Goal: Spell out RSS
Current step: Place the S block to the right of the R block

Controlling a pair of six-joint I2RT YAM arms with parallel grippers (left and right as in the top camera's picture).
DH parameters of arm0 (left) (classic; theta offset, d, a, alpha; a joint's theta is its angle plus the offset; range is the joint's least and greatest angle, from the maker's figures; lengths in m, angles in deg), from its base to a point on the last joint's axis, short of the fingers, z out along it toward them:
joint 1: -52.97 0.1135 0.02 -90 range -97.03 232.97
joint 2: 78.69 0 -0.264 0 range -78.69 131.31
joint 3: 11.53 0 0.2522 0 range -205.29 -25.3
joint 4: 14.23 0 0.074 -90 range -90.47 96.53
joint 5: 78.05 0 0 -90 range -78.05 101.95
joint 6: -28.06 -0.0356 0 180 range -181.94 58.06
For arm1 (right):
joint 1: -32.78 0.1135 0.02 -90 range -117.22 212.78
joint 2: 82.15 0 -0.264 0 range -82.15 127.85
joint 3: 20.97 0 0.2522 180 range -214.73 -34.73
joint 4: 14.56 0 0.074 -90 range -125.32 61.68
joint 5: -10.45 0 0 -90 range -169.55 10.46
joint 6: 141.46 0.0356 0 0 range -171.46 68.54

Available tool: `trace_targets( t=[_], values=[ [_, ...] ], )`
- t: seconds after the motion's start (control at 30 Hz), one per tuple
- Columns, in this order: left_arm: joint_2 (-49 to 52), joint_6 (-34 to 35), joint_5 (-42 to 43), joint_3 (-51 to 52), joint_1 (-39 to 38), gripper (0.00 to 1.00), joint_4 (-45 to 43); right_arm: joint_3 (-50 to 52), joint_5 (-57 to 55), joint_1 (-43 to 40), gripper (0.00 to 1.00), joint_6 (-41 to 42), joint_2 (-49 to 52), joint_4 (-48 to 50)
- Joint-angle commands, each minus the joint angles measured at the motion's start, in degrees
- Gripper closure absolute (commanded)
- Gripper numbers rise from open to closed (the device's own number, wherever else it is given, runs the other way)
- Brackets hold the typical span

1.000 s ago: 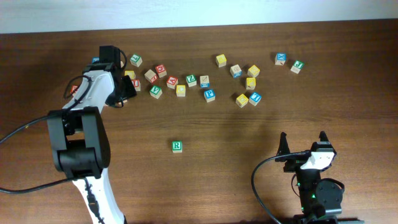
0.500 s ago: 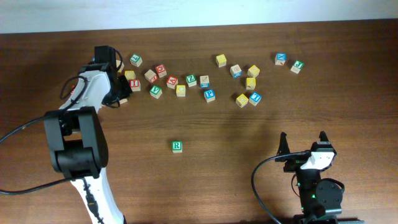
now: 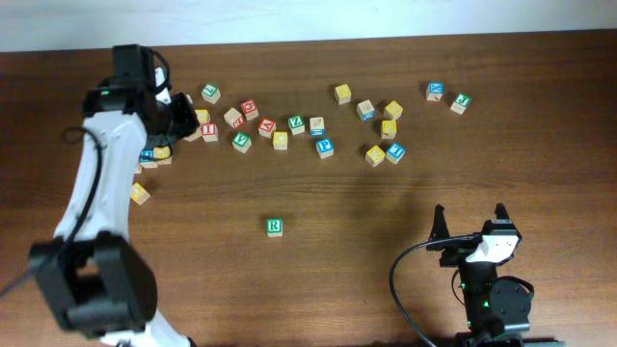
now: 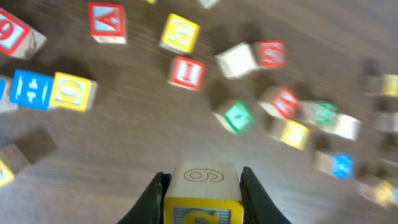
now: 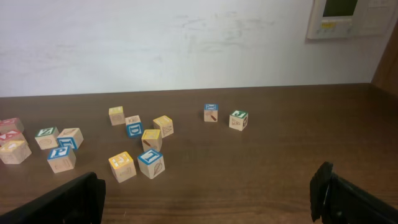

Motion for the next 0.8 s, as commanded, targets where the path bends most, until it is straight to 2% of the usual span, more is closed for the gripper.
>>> trace_targets(
  t=[0.0, 0.07, 0.17, 0.3, 0.37, 0.47, 0.6, 0.77],
  values=[
    [-4.0, 0.3, 7.9, -0.9, -4.0, 0.82, 9.0, 0.3, -0.7, -0.4, 0.02, 0.4, -0.3, -0.4],
    [-3.9, 0.4, 7.9, 1.6, -9.9, 0.81, 12.3, 0.3, -0.7, -0.4, 0.02, 0.4, -0.3, -0.4],
    [-3.8, 2.7, 7.4, 8.0, -19.5, 0.81, 11.3, 0.3, -0.7, -0.4, 0.02, 0.4, -0.3, -0.4],
    [-3.8, 12.4, 1.5, 17.6, -31.1, 0.81, 2.7, 0.3, -0.7, -0.4, 0.02, 0.4, -0.3, -0.4],
    [-3.7, 17.6, -5.0, 21.8, -35.5, 0.81, -2.3, 0.3, -0.7, -0.4, 0.02, 0.4, -0.3, -0.4],
    [-3.6, 18.9, -13.1, 26.8, -39.0, 0.81, -9.1, 0.3, -0.7, -0.4, 0.02, 0.4, -0.3, -0.4],
    [-3.6, 18.8, -17.6, 29.5, -39.7, 0.8, -12.7, 0.3, -0.7, -0.4, 0.02, 0.4, -0.3, -0.4],
    [-3.6, 18.2, -18.0, 32.2, -39.7, 0.78, -16.2, 0.3, -0.7, -0.4, 0.02, 0.4, -0.3, -0.4]
  ],
)
